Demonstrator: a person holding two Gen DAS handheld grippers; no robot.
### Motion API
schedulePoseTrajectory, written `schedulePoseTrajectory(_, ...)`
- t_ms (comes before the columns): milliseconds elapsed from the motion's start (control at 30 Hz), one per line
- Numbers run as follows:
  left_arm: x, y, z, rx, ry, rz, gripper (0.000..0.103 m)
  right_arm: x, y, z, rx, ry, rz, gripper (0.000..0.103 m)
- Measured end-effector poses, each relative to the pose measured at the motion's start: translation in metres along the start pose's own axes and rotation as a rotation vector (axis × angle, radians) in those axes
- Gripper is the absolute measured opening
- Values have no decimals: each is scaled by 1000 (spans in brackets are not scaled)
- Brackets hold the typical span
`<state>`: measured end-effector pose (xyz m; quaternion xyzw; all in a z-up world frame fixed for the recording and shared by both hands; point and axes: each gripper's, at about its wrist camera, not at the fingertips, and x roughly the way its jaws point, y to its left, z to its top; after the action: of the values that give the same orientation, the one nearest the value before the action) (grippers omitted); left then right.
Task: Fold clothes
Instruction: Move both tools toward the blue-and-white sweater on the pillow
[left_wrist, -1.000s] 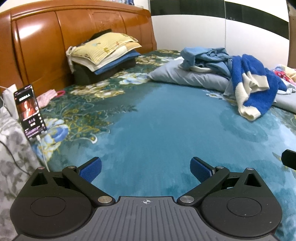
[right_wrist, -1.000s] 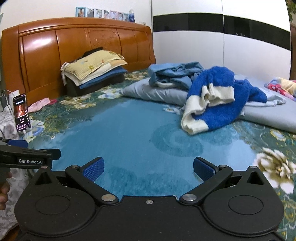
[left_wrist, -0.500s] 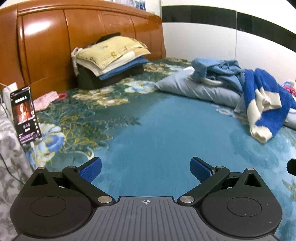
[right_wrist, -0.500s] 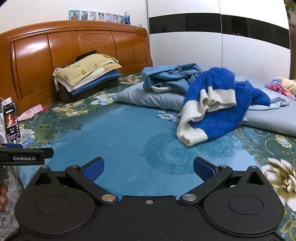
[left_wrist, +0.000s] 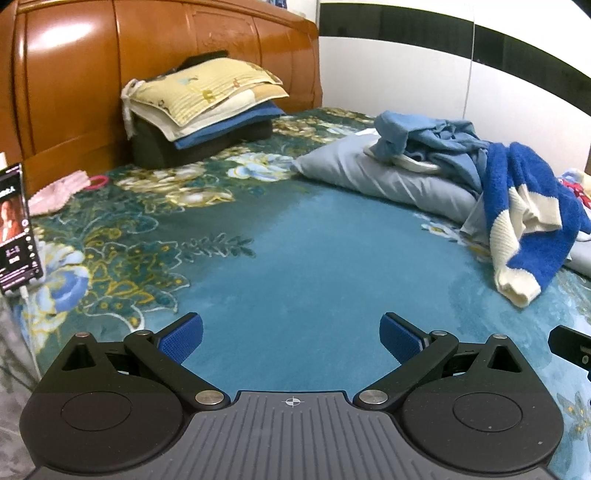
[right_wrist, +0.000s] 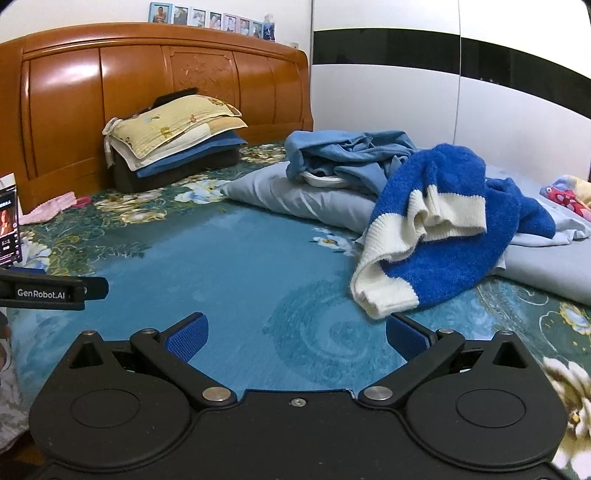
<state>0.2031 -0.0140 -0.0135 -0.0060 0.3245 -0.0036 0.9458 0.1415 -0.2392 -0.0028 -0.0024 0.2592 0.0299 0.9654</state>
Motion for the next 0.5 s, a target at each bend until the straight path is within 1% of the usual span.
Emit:
schedulePoseTrajectory(200,14,1,12,-12,-5,-20,103,21,-9,10,14,10,3,102)
schedulePoseTrajectory(300,21,-1,17,-3,-12,-8,103,32,-13,15,17,15,-2,102)
schedulePoseTrajectory(500,39,-3,27,-4,-3,2,103,53,-20,22,18,18,-15,102)
